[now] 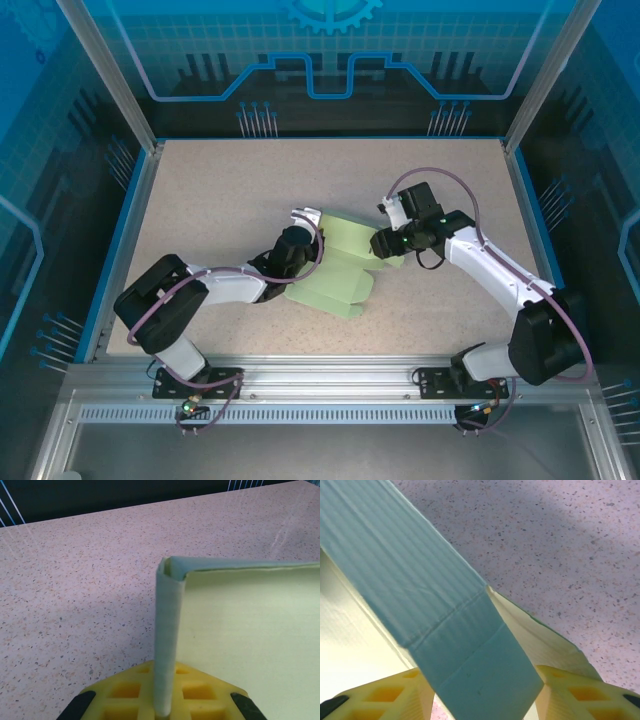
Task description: Fold the paper box
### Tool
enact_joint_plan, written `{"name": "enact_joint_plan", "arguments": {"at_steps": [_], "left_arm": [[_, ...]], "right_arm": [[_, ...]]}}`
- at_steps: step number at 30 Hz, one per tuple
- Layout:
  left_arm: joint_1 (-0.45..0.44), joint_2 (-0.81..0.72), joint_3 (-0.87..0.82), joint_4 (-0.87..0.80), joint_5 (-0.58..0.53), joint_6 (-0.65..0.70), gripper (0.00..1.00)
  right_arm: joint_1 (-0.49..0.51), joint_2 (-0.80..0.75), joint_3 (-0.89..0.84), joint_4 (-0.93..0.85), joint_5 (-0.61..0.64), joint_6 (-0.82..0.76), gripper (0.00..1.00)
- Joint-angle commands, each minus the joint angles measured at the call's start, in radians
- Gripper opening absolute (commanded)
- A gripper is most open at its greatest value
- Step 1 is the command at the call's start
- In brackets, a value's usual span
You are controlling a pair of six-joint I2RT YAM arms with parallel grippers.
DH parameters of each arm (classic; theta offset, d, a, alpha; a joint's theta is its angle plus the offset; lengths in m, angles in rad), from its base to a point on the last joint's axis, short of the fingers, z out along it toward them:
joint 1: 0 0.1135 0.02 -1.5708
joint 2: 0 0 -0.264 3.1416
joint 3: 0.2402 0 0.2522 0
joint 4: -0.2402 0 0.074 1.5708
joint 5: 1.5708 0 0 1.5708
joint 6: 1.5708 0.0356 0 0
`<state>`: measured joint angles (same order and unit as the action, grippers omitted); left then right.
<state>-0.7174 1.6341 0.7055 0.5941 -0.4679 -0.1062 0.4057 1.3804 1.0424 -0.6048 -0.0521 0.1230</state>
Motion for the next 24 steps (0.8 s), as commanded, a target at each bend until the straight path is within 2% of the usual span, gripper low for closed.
{"name": "enact_joint_plan", "arguments": {"at_steps": [1, 16, 24], "left_arm": [[-0.007, -0.020, 0.020, -0.001, -0.005, -0.010, 0.01], [-0.007, -0.024, 0.017, 0.002, 0.002, -0.013, 0.01], [-0.007, -0.029, 0.028, -0.030, -0.003, -0.022, 0.01]], "right_arm": [[0.004, -0.025, 0.039, -0.028, 0.037, -0.021, 0.57], [0.066, -0.008, 0.097, -0.053, 0.060, -0.052, 0.55], [0.106, 0.009, 0.055, -0.004, 0.025, 0.016, 0.51]]}}
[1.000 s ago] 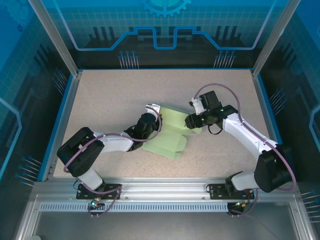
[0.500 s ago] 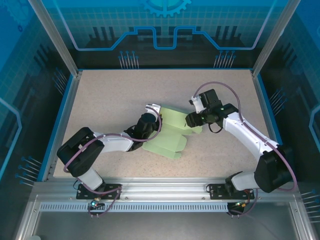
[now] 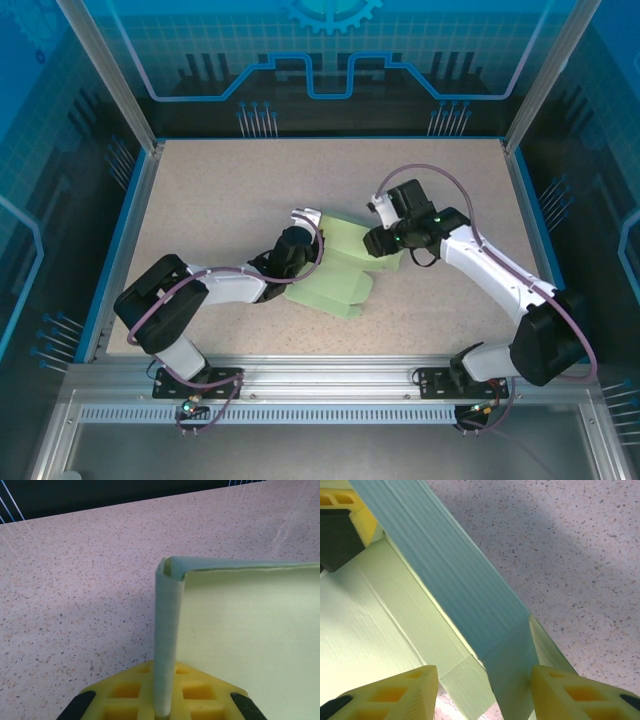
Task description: Fold the paper box
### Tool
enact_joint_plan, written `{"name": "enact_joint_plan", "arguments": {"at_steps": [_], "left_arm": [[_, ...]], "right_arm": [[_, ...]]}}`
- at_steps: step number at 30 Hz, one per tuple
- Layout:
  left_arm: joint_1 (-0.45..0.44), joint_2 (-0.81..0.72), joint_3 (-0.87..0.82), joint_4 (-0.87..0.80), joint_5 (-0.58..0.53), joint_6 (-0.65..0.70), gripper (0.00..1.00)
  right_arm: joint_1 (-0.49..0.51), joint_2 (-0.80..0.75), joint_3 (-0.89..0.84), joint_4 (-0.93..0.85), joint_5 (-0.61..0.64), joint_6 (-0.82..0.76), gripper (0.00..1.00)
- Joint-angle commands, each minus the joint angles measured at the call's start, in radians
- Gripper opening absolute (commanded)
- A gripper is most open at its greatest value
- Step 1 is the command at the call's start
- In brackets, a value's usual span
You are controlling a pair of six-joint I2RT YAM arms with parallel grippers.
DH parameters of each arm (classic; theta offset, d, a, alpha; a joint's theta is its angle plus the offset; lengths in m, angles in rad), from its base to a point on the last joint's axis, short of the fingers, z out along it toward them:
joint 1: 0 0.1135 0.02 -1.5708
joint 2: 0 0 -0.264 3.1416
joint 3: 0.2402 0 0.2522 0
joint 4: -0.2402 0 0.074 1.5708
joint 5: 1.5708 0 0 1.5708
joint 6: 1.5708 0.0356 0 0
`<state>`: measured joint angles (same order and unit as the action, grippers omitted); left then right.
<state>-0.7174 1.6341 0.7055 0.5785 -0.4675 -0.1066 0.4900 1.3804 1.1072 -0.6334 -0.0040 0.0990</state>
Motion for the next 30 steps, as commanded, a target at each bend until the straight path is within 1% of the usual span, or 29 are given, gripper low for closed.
{"name": "enact_joint_plan", "arguments": {"at_steps": [1, 5, 10, 15, 17, 21, 25, 30], "left_arm": [[-0.007, -0.031, 0.028, -0.014, -0.004, -0.023, 0.01], [-0.009, -0.037, 0.029, -0.021, -0.002, -0.023, 0.01], [-0.008, -0.044, 0.029, -0.032, -0.007, -0.023, 0.01], [-0.010, -0.042, 0.032, -0.039, -0.009, -0.032, 0.01], [-0.009, -0.042, 0.034, -0.047, -0.013, -0.035, 0.01], [-0.009, -0.041, 0.039, -0.073, -0.043, -0.041, 0.01], [-0.007, -0.044, 0.048, -0.106, -0.082, -0.049, 0.01], [-0.003, -0.045, 0.071, -0.154, -0.109, -0.063, 0.01]], "right_arm": [[0.024, 0.014, -0.012, 0.041, -0.031, 0.050, 0.51], [0.028, 0.051, -0.014, 0.113, -0.079, 0.102, 0.48], [0.033, 0.078, -0.023, 0.188, -0.104, 0.165, 0.43], [0.036, 0.068, -0.057, 0.285, -0.127, 0.229, 0.42], [0.033, 0.061, -0.059, 0.280, -0.113, 0.227, 0.42], [0.025, 0.034, -0.070, 0.218, -0.052, 0.201, 0.43], [0.025, -0.013, -0.093, 0.134, 0.011, 0.182, 0.48], [0.051, -0.087, -0.147, 0.075, 0.034, 0.211, 0.54]]}}
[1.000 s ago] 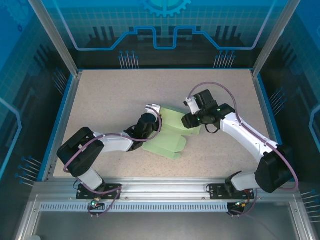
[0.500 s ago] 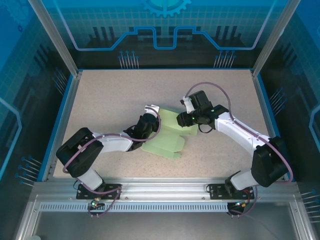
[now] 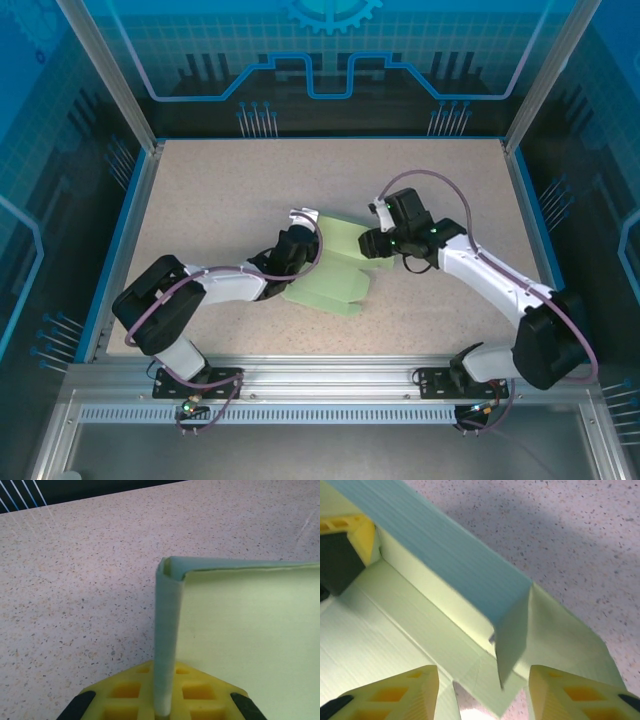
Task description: Fold the paper box
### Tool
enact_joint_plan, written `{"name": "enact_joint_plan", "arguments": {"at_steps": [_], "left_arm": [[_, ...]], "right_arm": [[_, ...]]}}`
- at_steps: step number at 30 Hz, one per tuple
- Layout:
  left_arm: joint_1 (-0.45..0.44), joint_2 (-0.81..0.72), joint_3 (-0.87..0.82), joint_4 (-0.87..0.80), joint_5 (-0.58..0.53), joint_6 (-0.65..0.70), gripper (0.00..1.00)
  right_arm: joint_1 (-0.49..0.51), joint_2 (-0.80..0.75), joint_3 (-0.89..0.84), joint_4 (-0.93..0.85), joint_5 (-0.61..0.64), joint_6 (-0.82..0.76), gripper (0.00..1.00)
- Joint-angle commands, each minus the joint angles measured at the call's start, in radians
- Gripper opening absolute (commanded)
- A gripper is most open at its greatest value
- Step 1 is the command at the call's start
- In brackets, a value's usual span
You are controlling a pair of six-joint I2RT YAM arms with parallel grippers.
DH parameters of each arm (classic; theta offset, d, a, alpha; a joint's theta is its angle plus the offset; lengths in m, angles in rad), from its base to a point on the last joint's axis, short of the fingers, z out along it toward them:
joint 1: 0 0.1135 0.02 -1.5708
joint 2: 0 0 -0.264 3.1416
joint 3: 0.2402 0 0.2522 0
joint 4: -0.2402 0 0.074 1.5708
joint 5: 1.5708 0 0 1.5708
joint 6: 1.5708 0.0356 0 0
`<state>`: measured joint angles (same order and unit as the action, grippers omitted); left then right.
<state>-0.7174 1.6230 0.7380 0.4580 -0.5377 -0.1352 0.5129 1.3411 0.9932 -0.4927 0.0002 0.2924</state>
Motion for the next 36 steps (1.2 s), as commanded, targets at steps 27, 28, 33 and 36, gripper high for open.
{"name": "enact_joint_plan", "arguments": {"at_steps": [27, 28, 33, 36], "left_arm": [[-0.001, -0.051, 0.055, -0.053, -0.012, -0.063, 0.02], [-0.001, -0.051, 0.055, -0.050, -0.012, -0.062, 0.01], [-0.001, -0.050, 0.048, -0.044, -0.007, -0.064, 0.01], [-0.001, -0.052, 0.045, -0.041, -0.003, -0.065, 0.01]], "right_arm": [[0.082, -0.023, -0.218, 0.225, 0.076, 0.261, 0.59], [0.081, -0.026, -0.220, 0.236, 0.079, 0.262, 0.59], [0.078, -0.046, -0.232, 0.288, 0.098, 0.256, 0.58], [0.076, -0.047, -0.237, 0.323, 0.092, 0.245, 0.57]]}}
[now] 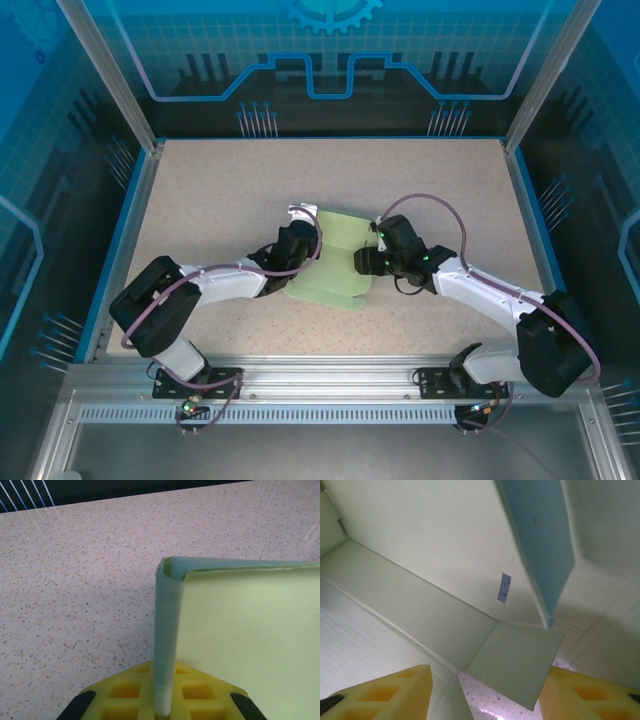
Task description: Fold the paper box
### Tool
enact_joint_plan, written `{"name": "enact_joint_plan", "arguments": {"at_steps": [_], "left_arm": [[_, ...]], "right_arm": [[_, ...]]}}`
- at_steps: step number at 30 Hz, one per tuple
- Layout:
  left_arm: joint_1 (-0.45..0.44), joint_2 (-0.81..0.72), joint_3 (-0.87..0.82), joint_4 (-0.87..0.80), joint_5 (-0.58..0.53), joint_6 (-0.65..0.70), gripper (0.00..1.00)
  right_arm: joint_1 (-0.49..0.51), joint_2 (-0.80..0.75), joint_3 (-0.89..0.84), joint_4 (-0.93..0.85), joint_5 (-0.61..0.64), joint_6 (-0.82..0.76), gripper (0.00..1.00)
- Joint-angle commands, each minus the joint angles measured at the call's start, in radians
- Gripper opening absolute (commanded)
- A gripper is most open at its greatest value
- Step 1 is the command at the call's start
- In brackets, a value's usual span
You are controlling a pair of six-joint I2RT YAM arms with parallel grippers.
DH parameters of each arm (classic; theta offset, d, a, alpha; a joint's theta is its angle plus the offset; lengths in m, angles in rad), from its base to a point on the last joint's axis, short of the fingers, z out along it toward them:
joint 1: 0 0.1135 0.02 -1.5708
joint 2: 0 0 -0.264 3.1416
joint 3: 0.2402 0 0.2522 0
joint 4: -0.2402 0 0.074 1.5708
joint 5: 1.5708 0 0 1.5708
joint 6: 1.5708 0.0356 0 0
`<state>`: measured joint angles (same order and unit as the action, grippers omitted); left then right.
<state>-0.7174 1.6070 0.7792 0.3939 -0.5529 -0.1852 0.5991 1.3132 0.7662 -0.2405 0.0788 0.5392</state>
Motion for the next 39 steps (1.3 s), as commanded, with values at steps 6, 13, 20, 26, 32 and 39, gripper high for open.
{"name": "enact_joint_plan", "arguments": {"at_steps": [6, 13, 20, 26, 32, 39], "left_arm": [[-0.003, -0.035, 0.003, 0.023, 0.019, -0.022, 0.02], [-0.005, -0.037, 0.006, 0.023, 0.027, -0.026, 0.02], [-0.004, -0.035, 0.012, 0.009, 0.021, -0.030, 0.02], [-0.003, -0.046, 0.017, -0.021, 0.001, -0.036, 0.02], [0.001, -0.061, 0.014, -0.041, -0.007, -0.045, 0.02], [0.016, -0.090, 0.006, -0.070, -0.003, -0.067, 0.02]], "right_arm": [[-0.007, -0.020, -0.016, 0.176, -0.041, -0.014, 0.54], [0.021, 0.039, -0.004, 0.217, -0.091, -0.013, 0.50], [0.025, 0.019, -0.007, 0.184, -0.073, -0.042, 0.49], [0.000, -0.055, 0.008, 0.047, -0.056, -0.119, 0.52], [-0.075, -0.144, 0.048, -0.133, -0.092, -0.200, 0.53], [-0.204, -0.271, 0.107, -0.323, -0.163, -0.302, 0.53]]}}
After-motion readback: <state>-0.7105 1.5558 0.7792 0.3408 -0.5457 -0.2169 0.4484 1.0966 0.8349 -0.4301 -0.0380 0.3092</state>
